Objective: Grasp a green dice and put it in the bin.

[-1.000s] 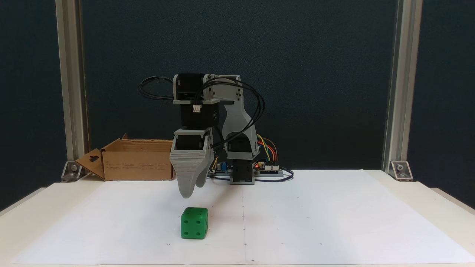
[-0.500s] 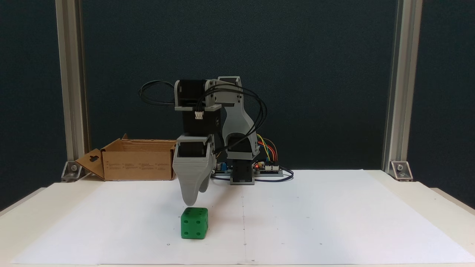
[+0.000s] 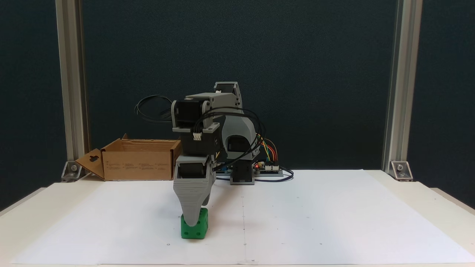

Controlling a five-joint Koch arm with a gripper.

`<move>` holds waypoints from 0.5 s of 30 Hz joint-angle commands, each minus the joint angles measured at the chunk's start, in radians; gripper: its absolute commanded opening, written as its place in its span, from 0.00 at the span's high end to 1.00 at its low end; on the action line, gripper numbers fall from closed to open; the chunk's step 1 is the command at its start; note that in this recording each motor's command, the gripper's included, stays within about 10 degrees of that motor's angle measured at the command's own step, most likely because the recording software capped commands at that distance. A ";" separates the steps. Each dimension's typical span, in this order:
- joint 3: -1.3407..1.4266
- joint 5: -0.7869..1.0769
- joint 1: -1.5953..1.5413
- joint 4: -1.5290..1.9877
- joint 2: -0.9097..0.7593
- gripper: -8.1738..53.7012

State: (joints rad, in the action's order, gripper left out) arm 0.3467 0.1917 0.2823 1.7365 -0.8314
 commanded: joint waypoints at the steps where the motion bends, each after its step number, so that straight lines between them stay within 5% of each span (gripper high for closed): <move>1: -0.012 -0.055 0.000 0.132 -0.011 0.14; 15: -0.012 -0.101 0.003 0.051 0.028 0.16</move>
State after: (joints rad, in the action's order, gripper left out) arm 0.3467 0.1549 0.2853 1.7349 -0.7961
